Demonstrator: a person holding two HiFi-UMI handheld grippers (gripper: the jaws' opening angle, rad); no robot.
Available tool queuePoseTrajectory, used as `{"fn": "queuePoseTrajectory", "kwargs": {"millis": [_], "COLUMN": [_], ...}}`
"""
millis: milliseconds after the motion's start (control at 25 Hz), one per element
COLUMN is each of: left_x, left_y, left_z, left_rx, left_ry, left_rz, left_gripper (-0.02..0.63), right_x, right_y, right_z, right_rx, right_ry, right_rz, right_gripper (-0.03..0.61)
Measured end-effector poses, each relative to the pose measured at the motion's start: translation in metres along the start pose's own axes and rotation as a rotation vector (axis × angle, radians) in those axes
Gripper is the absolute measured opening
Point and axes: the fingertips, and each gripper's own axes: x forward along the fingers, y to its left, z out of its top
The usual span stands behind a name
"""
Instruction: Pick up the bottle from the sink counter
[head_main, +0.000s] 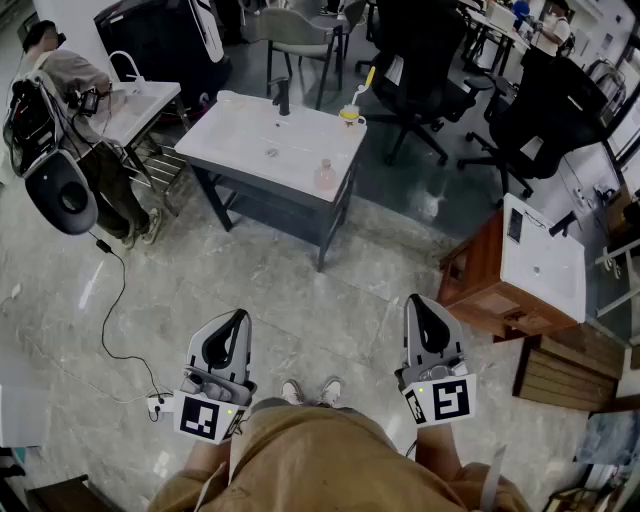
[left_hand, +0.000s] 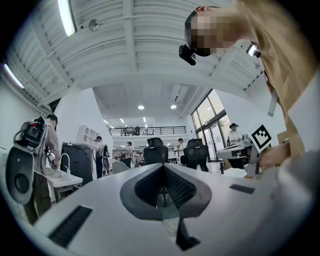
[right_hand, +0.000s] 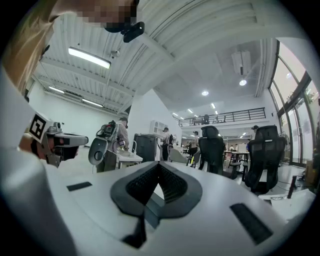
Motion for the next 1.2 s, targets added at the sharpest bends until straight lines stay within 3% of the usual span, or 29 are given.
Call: {"fn": "queuePoseTrajectory", "kwargs": {"millis": [120, 360, 520, 1200], "left_x": [-0.003, -0.005, 0.002, 0.045], "left_y": [-0.004, 0.007, 0.001, -0.021], "left_z": [-0.005, 0.006, 0.001, -0.012], "left_rx": [-0.003, 0.004, -0.004, 0.014], "left_ry": [0.026, -0.015, -0.007, 0.015], "left_rz": [-0.016, 0.022, 0.023, 0.037], "left_gripper": [0.002, 0.002, 0.002, 0.002], "right_x": [0.002, 0.009, 0.007, 0.017], "right_y": [0.004, 0.013, -0.004, -0.039], "right_z": [0.001, 0.005, 0.006, -0.038], "right_rx": [0.005, -0.002, 0.056, 0.048], "right_ry": [-0.001, -0.003, -0.031, 0.057], "right_rz": [0.004, 0.039, 0.022, 0.059], "right_gripper": [0.002, 0.002, 0.002, 0.002]}}
